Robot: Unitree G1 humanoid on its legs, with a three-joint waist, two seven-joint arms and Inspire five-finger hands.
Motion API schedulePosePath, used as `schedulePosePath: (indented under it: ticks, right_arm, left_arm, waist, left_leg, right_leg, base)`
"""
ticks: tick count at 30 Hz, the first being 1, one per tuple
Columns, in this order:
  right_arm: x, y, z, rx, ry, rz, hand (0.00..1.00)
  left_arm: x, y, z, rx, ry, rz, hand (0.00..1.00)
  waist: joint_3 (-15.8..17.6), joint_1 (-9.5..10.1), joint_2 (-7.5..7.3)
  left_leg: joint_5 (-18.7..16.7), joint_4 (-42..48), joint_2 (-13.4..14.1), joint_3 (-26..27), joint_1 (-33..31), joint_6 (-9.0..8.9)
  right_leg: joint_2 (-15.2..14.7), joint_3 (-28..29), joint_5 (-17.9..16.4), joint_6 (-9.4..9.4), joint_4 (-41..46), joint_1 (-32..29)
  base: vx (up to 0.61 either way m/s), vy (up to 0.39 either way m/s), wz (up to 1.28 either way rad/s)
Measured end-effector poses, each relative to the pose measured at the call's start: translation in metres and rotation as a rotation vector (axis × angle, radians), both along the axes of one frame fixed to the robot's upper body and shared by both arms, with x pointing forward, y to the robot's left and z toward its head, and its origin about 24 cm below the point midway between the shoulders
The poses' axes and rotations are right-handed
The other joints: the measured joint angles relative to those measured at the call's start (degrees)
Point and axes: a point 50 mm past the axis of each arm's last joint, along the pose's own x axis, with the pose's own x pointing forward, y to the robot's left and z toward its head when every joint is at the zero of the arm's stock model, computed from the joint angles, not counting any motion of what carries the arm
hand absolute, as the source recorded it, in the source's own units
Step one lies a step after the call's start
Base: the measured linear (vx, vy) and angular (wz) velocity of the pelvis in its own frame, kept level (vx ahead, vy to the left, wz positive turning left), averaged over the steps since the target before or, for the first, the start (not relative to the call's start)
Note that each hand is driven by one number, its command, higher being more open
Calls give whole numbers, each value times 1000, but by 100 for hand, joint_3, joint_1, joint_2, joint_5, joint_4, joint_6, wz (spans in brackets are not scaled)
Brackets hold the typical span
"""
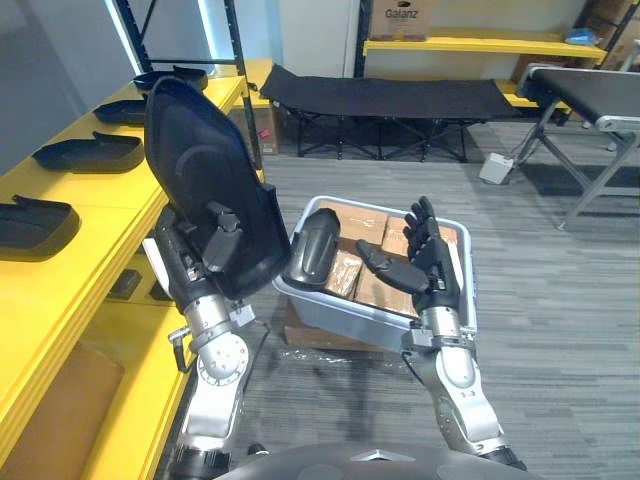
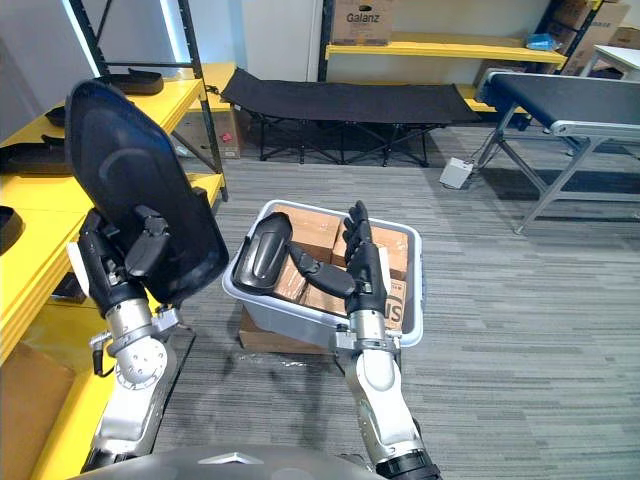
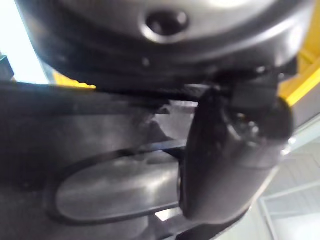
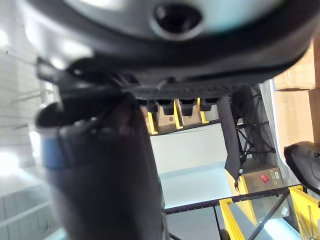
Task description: Walk over and take three plastic housings, then place them on the shelf
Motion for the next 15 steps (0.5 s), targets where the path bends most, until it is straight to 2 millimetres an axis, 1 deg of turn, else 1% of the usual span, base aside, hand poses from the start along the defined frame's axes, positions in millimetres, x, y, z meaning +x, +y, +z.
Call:
schedulePosePath:
  ticks: [2, 4, 7, 9, 11, 12, 14, 15]
  right_arm:
    - [1, -7, 0, 39, 1, -10, 100]
    - [1, -8, -3, 68, 26, 8, 100]
    - [2, -2, -8, 51, 72, 81, 100]
    - [5, 5, -9, 19, 80, 152, 100]
    - [11, 13, -7, 7, 68, 216, 100]
    - [13, 15, -6, 0, 62, 230, 100]
    - [20, 20, 3, -24, 20, 270, 100]
    - [23, 21, 5, -24, 8, 277, 100]
  left_arm:
    - [-9, 10, 2, -56, -13, -6, 0]
    - [-17, 23, 8, -108, -64, 10, 0]
    - [-27, 39, 19, -145, -131, 28, 0]
    - [-38, 50, 27, -126, -177, 31, 0]
    - [-50, 59, 34, -100, -202, 35, 0]
    - [-53, 61, 34, -92, -203, 37, 0]
    - [-66, 69, 31, -91, -186, 52, 0]
    - [-68, 71, 30, -98, -181, 54, 0]
  waist:
    - [7, 9, 15]
    - [25, 85, 26]
    - [67, 343, 40]
    - [124, 489, 38]
    - [176, 695, 36]
    - [191, 761, 32]
    - [195, 950, 15]
    - [201, 957, 12]
  left_leg:
    - [2, 2, -1, -101, -79, 3]
    - [64, 20, -4, -307, -177, 59]
    - [72, 20, -31, -609, -211, 55]
    - [100, 20, -52, -885, -294, 61]
    - [141, 23, -56, -1060, -386, 53]
    - [144, 23, -57, -1091, -384, 54]
    - [139, 29, -59, -1172, -373, 47]
    - [139, 31, -59, -1200, -376, 47]
  right_leg:
    - [12, -116, 0, 1, -37, 18]
    - [26, -329, -6, 22, -41, 109]
    - [33, -660, -50, 94, -37, 284]
    - [37, -944, -139, 121, 1, 398]
    - [44, -1143, -234, 133, 90, 438]
    - [49, -1163, -248, 135, 97, 461]
    - [60, -1231, -281, 134, 114, 519]
    - [64, -1259, -286, 136, 117, 536]
  base:
    - [41, 2, 21]
    - [55, -12, 46]
    - [47, -13, 57]
    - [32, -14, 69]
    - [19, -9, 52]
    - [25, -11, 36]
    - [33, -9, 18]
    - [21, -8, 20]
